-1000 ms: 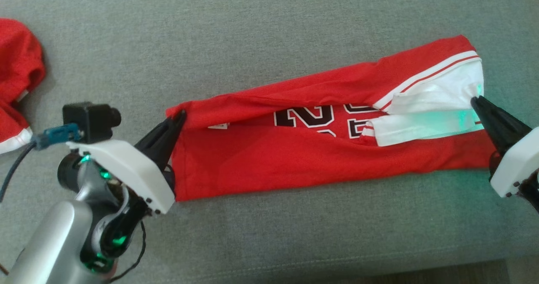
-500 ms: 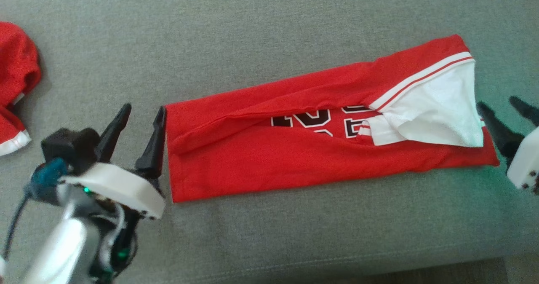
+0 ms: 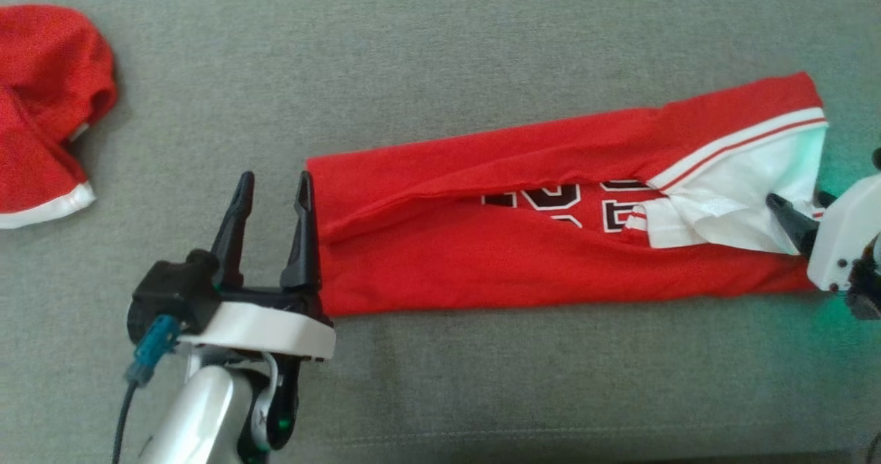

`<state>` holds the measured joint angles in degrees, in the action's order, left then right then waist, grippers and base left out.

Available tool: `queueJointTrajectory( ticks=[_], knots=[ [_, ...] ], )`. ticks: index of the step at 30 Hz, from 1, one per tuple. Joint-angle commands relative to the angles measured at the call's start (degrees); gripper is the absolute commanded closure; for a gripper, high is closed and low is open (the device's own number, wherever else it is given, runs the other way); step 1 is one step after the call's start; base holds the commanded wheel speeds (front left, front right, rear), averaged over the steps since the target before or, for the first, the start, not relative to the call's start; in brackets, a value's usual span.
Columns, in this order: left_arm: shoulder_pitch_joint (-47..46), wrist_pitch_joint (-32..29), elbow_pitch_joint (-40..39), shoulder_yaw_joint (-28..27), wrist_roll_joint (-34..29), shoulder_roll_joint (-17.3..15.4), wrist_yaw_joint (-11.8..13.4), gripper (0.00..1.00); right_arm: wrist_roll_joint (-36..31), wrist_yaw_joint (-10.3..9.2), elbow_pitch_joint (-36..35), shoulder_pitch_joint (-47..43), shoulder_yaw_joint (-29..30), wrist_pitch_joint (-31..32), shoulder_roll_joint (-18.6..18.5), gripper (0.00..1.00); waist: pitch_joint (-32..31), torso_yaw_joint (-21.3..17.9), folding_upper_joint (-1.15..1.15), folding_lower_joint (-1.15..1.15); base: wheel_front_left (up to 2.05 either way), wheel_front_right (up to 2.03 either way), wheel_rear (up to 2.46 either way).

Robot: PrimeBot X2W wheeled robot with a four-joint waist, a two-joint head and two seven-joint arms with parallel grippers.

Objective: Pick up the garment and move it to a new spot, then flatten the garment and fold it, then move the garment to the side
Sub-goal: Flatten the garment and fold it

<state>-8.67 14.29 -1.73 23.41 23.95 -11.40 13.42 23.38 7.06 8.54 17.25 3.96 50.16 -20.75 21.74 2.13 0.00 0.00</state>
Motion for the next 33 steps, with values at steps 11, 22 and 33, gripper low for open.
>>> queueJointTrajectory(
  ticks=[11, 22, 33],
  knots=[
    [4.5, 0.7, 0.7, -8.6, -5.5, 5.7, -5.7, 0.0, 6.4, 0.43, 1.9, 0.8, 4.3, -3.5, -2.4, 1.0, -4.5, 2.6, 0.0, 0.0, 0.0, 0.0, 0.0],
    [10.5, 0.7, 2.6, -12.4, -6.6, 8.4, -9.0, 0.0, 4.2, 0.43, -5.0, -2.4, 15.2, 0.7, -9.7, 1.0, -9.7, 4.5, 0.0, 0.0, 0.0, 0.0, 0.0],
    [13.3, 0.7, 2.2, -10.9, -6.0, 8.5, -7.2, 0.0, 9.0, 0.43, -18.3, -6.7, -7.0, 2.5, -0.1, 1.0, -13.3, 4.9, 0.0, 0.0, 0.0, 0.0, 0.0]
  ],
)
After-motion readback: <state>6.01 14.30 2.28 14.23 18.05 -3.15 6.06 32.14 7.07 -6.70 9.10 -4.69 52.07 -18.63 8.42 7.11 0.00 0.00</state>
